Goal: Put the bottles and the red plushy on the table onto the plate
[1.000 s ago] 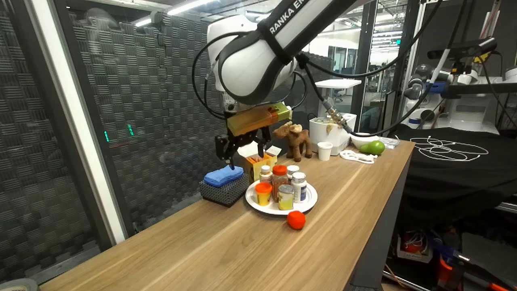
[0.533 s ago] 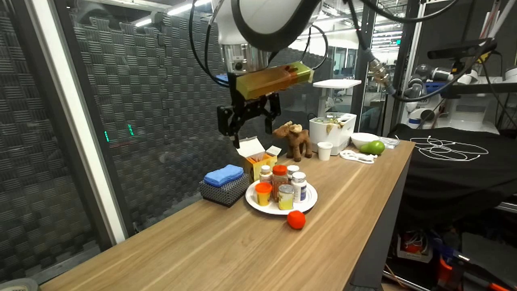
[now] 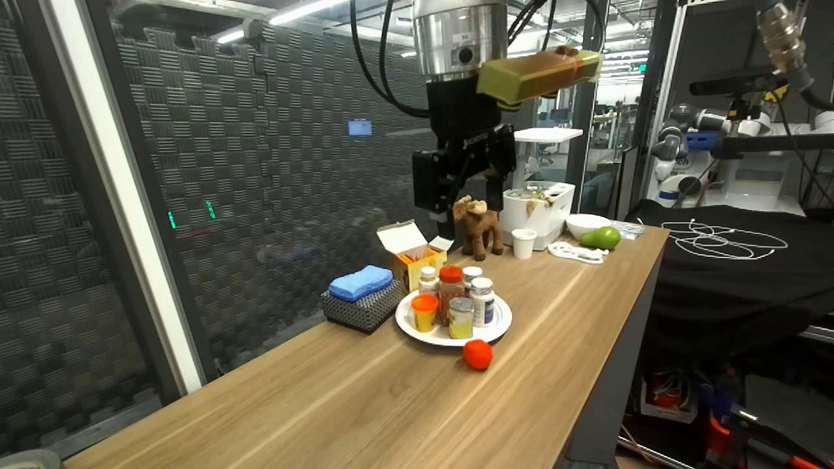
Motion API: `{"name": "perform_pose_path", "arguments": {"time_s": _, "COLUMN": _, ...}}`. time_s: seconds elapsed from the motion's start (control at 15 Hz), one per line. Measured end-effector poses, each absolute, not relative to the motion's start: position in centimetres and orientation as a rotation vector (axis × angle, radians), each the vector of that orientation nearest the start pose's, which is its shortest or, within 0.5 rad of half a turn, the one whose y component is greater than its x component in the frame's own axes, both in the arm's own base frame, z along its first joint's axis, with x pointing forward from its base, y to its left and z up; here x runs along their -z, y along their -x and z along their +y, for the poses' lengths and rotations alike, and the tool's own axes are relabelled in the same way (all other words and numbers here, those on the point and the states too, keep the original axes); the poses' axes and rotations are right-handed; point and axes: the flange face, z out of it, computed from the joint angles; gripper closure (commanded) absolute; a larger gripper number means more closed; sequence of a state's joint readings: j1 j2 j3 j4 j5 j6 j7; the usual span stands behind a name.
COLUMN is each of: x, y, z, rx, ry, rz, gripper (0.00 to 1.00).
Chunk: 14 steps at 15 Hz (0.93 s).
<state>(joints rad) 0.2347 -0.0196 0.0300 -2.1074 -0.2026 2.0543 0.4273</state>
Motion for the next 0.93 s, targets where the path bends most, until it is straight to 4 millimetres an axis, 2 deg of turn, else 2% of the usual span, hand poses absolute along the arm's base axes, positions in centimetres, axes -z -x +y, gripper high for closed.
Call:
{"name": "perform_pose_path", "arguments": {"time_s": 0.2, "x": -42.4, "y": -51.7, "z": 12.7, "rx": 0.041, "ry": 3.32, "rz": 0.095, "gripper": 0.0}}
{"name": "perform_pose_path", "arguments": {"time_s": 0.47, "x": -41.2, "y": -51.5, "z": 12.5, "rx": 0.057, "ry": 3.311, "rz": 0.103, "gripper": 0.0}}
{"name": "perform_pose_path", "arguments": {"time_s": 0.67, "x": -38.7, "y": -50.6, "z": 12.5, "rx": 0.071, "ry": 3.283, "rz": 0.124, "gripper": 0.0}}
{"name": "perform_pose_path", "arguments": {"time_s": 0.93, "x": -34.1, "y": -48.1, "z": 12.8, "rx": 0.068, "ry": 3.253, "rz": 0.207, "gripper": 0.0}}
